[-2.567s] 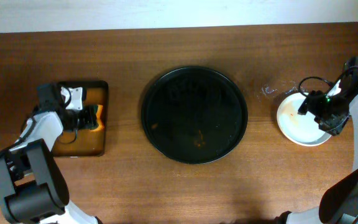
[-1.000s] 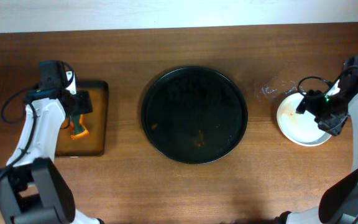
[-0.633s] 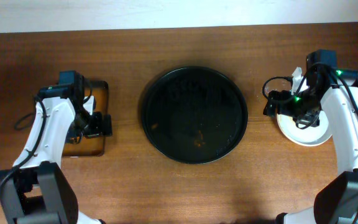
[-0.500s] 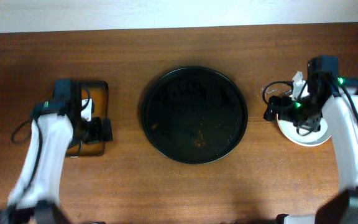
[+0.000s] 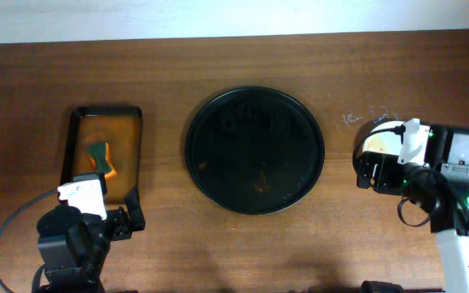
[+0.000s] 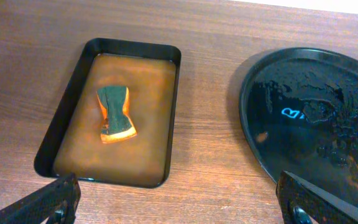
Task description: Clean dirty plates on tray and stack at the side
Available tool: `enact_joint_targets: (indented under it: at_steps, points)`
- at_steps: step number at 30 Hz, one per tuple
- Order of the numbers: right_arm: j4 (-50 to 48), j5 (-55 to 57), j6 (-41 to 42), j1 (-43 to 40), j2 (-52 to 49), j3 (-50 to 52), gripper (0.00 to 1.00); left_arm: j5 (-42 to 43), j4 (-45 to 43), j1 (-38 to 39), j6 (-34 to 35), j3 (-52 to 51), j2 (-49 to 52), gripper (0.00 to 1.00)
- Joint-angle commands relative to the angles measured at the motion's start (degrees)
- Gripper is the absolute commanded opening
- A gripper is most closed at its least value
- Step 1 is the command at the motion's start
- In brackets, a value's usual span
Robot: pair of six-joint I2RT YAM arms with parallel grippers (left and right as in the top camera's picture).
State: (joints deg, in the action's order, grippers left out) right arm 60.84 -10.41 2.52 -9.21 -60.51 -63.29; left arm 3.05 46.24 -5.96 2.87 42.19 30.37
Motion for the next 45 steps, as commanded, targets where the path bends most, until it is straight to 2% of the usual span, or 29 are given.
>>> enact_joint_targets:
  at_steps: [1,4,8,14,18,19,26,29,35,45]
  points:
    - [0.0,0.7,-0.6,0.2,-3.1,0.6,0.99,0.6,-0.1,0.0,0.2,-0.5,-0.2,0.99]
    - [-0.2,0.7,-0.6,0.2,-5.0,0.6,0.99,0.6,-0.1,0.0,0.1,-0.5,-0.2,0.99]
    - [-0.2,1.0,-0.6,0.6,0.4,0.6,0.99,0.6,-0.1,0.0,0.2,-0.5,-0.2,0.99]
    - [-14.8,8.7,-0.8,14.3,16.9,5.3,0.99,0.6,-0.1,0.0,0.2,-0.5,-0.2,0.99]
    - [-26.8,7.9,-0.8,15.2,27.6,17.1,0.99,0.6,-0.1,0.0,0.2,-0.5,-0.2,0.99]
    - [-32.7,6.8,-0.8,15.2,33.4,24.3,0.99,0.6,-0.1,0.0,0.2,-0.5,-0.2,0.99]
    - [-62.3,5.9,-0.6,15.2,58.9,55.9,0.99,0.6,-0.1,0.0,0.2,-0.5,-0.2,0.99]
    - [-71.4,5.9,-0.7,15.2,60.2,62.8,0.99,0.6,-0.1,0.0,0.1,-0.5,-0.2,0.99]
    - [-56.8,6.4,-4.0,15.1,59.8,63.0,0.99,0.6,-0.1,0.0,0.2,-0.5,-0.2,0.99]
    - [-56.7,6.4,-4.0,15.1,59.8,63.0,0.99,0.6,-0.1,0.0,0.2,-0.5,-0.2,0.99]
